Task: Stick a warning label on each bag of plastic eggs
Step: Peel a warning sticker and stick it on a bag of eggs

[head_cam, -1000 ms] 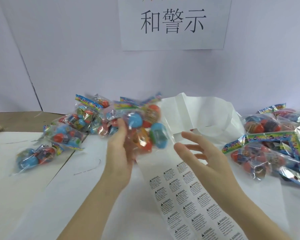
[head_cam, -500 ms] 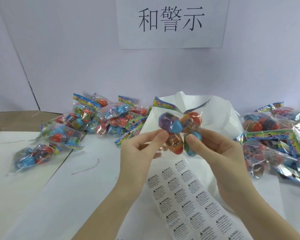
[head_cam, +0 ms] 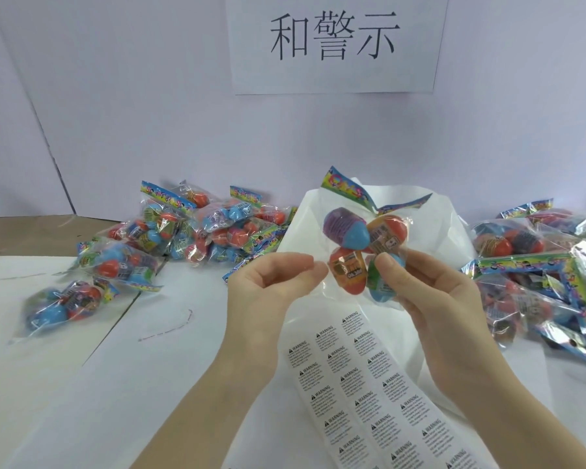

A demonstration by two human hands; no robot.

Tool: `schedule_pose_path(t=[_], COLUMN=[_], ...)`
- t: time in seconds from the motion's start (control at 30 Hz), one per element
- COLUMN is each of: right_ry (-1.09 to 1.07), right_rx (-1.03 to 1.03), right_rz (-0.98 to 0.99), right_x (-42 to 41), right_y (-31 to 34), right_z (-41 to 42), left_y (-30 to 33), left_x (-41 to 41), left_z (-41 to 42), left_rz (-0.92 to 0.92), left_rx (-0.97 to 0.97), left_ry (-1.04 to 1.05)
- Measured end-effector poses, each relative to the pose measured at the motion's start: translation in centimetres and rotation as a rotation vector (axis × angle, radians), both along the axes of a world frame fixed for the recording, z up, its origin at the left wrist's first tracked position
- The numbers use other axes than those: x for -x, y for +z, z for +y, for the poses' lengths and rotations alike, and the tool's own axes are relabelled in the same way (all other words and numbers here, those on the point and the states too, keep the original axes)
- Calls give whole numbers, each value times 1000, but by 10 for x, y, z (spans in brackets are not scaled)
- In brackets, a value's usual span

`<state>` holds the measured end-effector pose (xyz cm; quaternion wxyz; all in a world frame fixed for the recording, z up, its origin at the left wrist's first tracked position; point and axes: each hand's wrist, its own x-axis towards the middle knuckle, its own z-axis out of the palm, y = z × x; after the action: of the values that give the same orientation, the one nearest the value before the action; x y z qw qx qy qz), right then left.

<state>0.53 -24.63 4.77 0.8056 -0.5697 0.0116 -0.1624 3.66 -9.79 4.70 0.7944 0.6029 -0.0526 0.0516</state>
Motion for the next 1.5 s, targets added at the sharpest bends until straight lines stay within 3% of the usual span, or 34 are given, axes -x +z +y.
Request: schedule_pose_path(t=[0.33,0.53,0.67,0.77,0.87,0.93,1.1,1.23,1.37,1.5], right_ry=[55,-160,-553,-780,-846,-826,-509,-565,-402,-233], right_rx=[-1,59,505,876,1096,1142,1092,915,702,484], right_rz=[-77,-148,-272,-522,-702,-741,-812,-681,-423,-331], right_x=[-1,-2,2,0,-2,-1,4,7,5,6], right_y=[-1,-5,-9,-16,-20,-22,-20,-13,-5,0], right_z=[-2,1,2,4,7,8,16,12,7,5], left_y=[6,4,2,0,-2,-5,0,3,8,9], left_x=[4,2,2,9,17,18,14,8,11,13], left_z=[-1,-1,-4,-11,-18,-19,-12,-4,0,3], left_rz=[37,16,14,-30,-84,-103,46,36,3,-44], left_rx=[21,-11,-65,-98,-36,104,222,152,120,38], left_ry=[2,88,81,-292,-552,-583,-318,-199,-251,-343])
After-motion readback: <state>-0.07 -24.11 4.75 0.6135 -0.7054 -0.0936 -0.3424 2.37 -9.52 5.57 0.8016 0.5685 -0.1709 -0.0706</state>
